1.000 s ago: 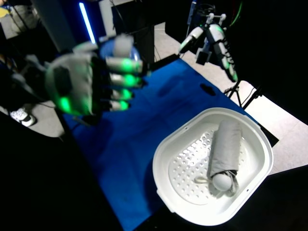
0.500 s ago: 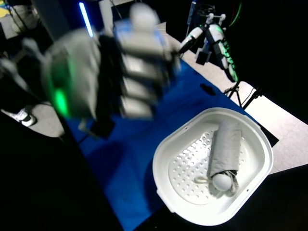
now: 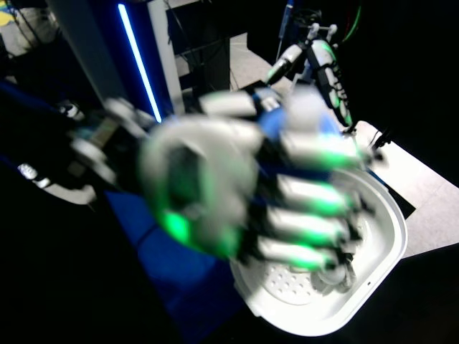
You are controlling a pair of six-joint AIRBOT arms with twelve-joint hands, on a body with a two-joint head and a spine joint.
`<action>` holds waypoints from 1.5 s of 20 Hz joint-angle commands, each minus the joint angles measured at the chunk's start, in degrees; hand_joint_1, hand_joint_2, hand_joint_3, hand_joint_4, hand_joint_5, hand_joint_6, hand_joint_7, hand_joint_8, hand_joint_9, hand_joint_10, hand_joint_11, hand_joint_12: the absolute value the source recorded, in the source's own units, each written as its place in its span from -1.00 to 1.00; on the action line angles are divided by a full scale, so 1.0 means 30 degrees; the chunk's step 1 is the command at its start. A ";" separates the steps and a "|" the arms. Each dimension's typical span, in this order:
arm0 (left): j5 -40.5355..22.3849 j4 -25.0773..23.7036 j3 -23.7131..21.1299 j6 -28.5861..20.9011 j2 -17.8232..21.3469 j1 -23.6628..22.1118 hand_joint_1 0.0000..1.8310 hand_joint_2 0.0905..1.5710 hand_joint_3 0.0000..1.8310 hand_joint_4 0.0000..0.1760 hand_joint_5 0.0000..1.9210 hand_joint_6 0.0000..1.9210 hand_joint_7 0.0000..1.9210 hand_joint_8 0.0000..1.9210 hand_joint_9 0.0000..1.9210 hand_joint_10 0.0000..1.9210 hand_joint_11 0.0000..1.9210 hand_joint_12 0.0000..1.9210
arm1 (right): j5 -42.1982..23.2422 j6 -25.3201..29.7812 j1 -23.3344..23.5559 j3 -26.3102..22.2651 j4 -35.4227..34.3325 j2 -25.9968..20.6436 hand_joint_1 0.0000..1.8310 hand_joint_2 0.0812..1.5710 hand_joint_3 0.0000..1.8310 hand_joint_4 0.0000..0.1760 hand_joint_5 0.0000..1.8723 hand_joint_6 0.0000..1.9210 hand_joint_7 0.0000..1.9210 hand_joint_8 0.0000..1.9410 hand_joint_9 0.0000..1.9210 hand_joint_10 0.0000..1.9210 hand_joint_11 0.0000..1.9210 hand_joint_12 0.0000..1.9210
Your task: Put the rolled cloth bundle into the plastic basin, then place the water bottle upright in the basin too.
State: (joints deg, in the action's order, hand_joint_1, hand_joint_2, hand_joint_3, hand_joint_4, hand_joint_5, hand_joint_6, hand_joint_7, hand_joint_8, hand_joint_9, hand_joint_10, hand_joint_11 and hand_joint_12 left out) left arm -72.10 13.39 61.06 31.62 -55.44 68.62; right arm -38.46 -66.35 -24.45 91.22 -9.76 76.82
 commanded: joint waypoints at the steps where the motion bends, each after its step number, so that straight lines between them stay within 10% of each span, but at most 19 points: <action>1: -0.2368 -0.0030 0.0116 -0.0227 -0.0082 -0.0222 -0.39 0.07 -1.00 1.00 -1.00 -1.00 -1.00 -1.00 -1.00 -1.00 -1.00 -1.00 | -0.2284 0.0364 0.0452 0.0201 -0.0303 0.0065 -0.58 0.87 -0.99 -1.00 -0.28 0.85 0.01 0.91 0.20 0.96 0.26 1.00; 14: -0.2634 -0.0182 0.0402 -0.0720 -0.0397 -0.0217 -0.31 0.07 -1.00 1.00 -1.00 -1.00 -1.00 -1.00 -1.00 -1.00 -1.00 -1.00 | -0.1411 0.0366 -0.0027 0.2361 -0.0656 0.1832 -0.38 0.82 -1.00 -1.00 -0.35 1.00 -0.10 1.00 0.08 1.00 0.19 1.00; 17: -0.2731 -0.0202 0.0419 -0.0774 -0.0418 -0.0219 -0.33 0.08 -1.00 1.00 -1.00 -1.00 -1.00 -1.00 -1.00 -1.00 -1.00 -1.00 | -0.1318 0.0366 -0.0140 0.2537 -0.0569 0.1908 -0.29 0.72 -1.00 -1.00 -0.32 0.60 -0.13 0.90 0.02 1.00 0.08 1.00; 18: -0.2741 -0.0202 0.0415 -0.0779 -0.0420 -0.0219 -0.34 0.08 -1.00 1.00 -1.00 -1.00 -1.00 -1.00 -1.00 -1.00 -1.00 -1.00 | -0.1295 0.0366 -0.0176 0.2552 -0.0551 0.1908 -0.01 0.63 -1.00 -0.30 -0.27 0.52 -0.09 0.65 -0.03 1.00 0.02 1.00; 21: -0.2746 -0.0198 0.0383 -0.0827 -0.0426 -0.0207 -0.33 0.08 -1.00 1.00 -1.00 -1.00 -1.00 -1.00 -1.00 -1.00 -1.00 -1.00 | -0.1243 0.0366 -0.0298 0.2540 -0.0477 0.1902 -0.03 0.62 -1.00 0.14 -0.29 0.51 -0.22 0.71 -0.05 0.98 0.02 1.00; 22: -0.2760 -0.0196 0.0379 -0.0835 -0.0429 -0.0203 -0.34 0.08 -1.00 1.00 -1.00 -1.00 -1.00 -1.00 -1.00 -1.00 -1.00 -1.00 | -0.1243 0.0366 -0.0325 0.2525 -0.0465 0.1902 -0.09 0.63 -1.00 0.91 -0.31 0.54 -0.25 0.15 -0.23 0.47 -0.31 0.86; 23: -0.2764 -0.0196 0.0379 -0.0844 -0.0431 -0.0201 -0.35 0.07 -1.00 1.00 -1.00 -1.00 -1.00 -1.00 -1.00 -1.00 -1.00 -1.00 | -0.1243 0.0366 -0.0346 0.2514 -0.0458 0.1902 -0.25 0.53 -1.00 -1.00 -0.24 -0.70 -0.07 -0.60 -0.10 -0.30 -0.34 0.42; 26: -0.2769 -0.0194 0.0375 -0.0875 -0.0435 -0.0201 -0.34 0.09 -1.00 1.00 -1.00 -1.00 -1.00 -1.00 -1.00 -1.00 -1.00 -1.00 | -0.1243 0.0366 -0.0413 0.2464 -0.0420 0.1900 -0.28 0.49 -1.00 -1.00 -0.29 -1.00 -0.09 -1.00 -0.09 -0.95 -0.55 0.19; 30: -0.2779 -0.0192 0.0370 -0.0892 -0.0441 -0.0198 -0.35 0.08 -1.00 1.00 -1.00 -1.00 -1.00 -1.00 -1.00 -1.00 -1.00 -1.00 | -0.1245 0.0368 -0.0419 0.2367 -0.0404 0.1816 -0.38 0.47 -1.00 -0.85 -0.36 -1.00 -0.32 -1.00 -0.28 -1.00 -0.81 0.27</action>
State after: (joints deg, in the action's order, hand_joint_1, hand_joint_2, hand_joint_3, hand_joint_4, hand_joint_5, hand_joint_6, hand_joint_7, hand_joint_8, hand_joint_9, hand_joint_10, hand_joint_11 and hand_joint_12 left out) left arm -72.77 12.64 62.13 29.52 -56.31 68.62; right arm -34.00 -66.28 -26.46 98.35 -10.26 82.52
